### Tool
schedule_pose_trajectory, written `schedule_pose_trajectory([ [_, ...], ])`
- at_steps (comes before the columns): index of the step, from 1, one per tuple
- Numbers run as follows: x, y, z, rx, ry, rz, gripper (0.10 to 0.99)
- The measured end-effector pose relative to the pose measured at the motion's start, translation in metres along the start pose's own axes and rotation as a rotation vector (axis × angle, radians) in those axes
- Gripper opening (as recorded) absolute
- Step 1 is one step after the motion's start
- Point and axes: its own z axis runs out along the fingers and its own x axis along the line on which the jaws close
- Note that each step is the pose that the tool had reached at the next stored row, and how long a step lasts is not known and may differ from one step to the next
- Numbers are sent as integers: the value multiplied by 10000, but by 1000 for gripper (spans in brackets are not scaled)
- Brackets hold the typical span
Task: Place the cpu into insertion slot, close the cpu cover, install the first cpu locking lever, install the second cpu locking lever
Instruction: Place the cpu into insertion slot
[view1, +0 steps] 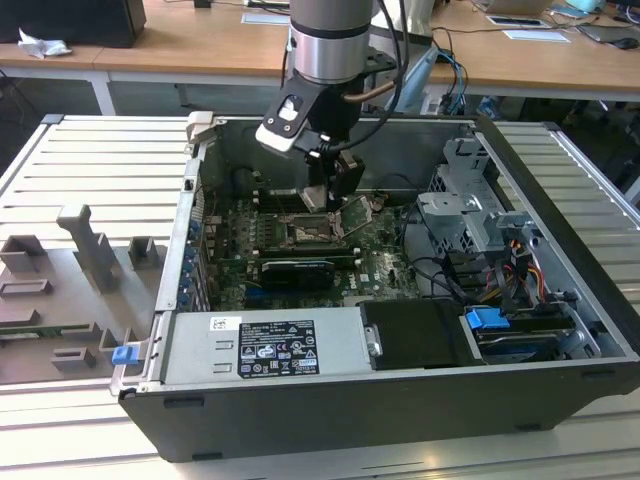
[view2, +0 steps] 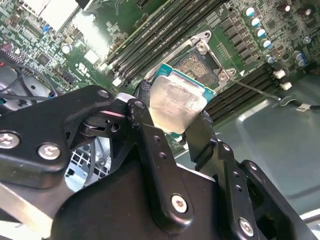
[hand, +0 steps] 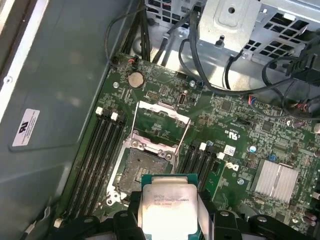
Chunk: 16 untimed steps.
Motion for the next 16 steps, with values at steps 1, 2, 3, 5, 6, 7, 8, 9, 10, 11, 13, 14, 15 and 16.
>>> schedule_pose_trajectory([
  [1, 0, -1, 18, -4, -11, 158, 529],
  [2, 1, 0, 33, -5, -20, 222, 529],
  [3, 1, -1, 53, -3, -23, 224, 529],
  [5, 2, -3, 98, -2, -26, 214, 529],
  [6, 14, -3, 141, 2, -38, 214, 529],
  [7, 17, -2, 166, 0, -43, 288, 529],
  [8, 17, -3, 183, -5, -55, 453, 529],
  [9, 16, -4, 196, -9, -67, 624, 529],
  [10, 16, -5, 213, -16, -85, 875, 529],
  [11, 16, -6, 221, -20, -96, 1032, 529],
  [13, 16, -7, 242, -31, -125, 1434, 529],
  [14, 21, -7, 252, -30, -129, 1490, 529],
  [15, 29, -5, 272, -31, -130, 1499, 529],
  [16, 37, -4, 300, -31, -129, 1499, 529],
])
